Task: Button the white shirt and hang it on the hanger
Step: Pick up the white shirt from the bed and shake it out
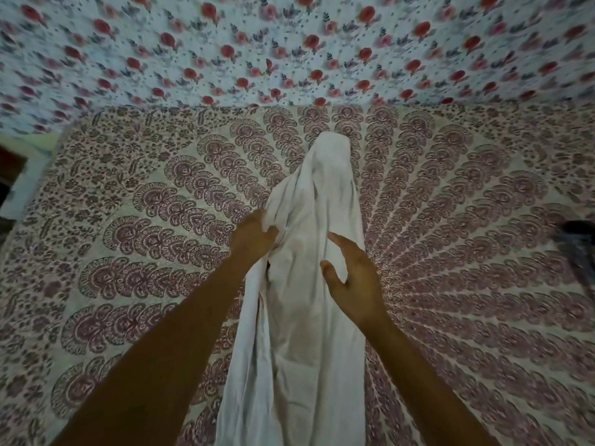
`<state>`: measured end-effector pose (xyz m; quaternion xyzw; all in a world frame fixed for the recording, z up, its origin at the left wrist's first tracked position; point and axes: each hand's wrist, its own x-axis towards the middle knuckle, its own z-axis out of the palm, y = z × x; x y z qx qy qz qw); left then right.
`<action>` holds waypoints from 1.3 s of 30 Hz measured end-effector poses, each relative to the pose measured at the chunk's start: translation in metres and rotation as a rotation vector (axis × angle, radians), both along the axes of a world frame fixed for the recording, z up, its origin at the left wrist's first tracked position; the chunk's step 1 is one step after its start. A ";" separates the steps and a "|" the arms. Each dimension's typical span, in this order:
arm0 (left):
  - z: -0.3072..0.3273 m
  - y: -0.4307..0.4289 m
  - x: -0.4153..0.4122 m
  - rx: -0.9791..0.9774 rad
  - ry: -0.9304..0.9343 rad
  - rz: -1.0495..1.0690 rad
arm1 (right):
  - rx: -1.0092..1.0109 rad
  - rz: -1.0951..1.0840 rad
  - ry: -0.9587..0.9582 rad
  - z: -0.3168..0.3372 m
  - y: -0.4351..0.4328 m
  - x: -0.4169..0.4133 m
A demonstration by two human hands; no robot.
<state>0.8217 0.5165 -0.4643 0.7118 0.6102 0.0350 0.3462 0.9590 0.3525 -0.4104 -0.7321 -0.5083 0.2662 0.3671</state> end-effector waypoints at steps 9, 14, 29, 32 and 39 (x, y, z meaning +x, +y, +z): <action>-0.026 0.056 0.024 -0.383 -0.455 0.264 | 0.015 0.010 0.052 -0.043 0.041 -0.001; 0.008 0.031 0.046 -0.366 -0.641 0.184 | -0.006 -0.079 0.218 -0.033 0.053 0.002; 0.125 -0.115 0.034 -0.325 -0.750 0.007 | -0.184 -0.553 0.885 0.042 0.009 0.027; 0.125 -0.132 0.023 -0.335 -0.747 0.055 | -0.136 -0.532 0.834 0.049 -0.018 0.018; 0.088 -0.145 -0.017 -0.340 -0.356 0.197 | -0.146 -0.562 0.525 0.031 -0.069 0.018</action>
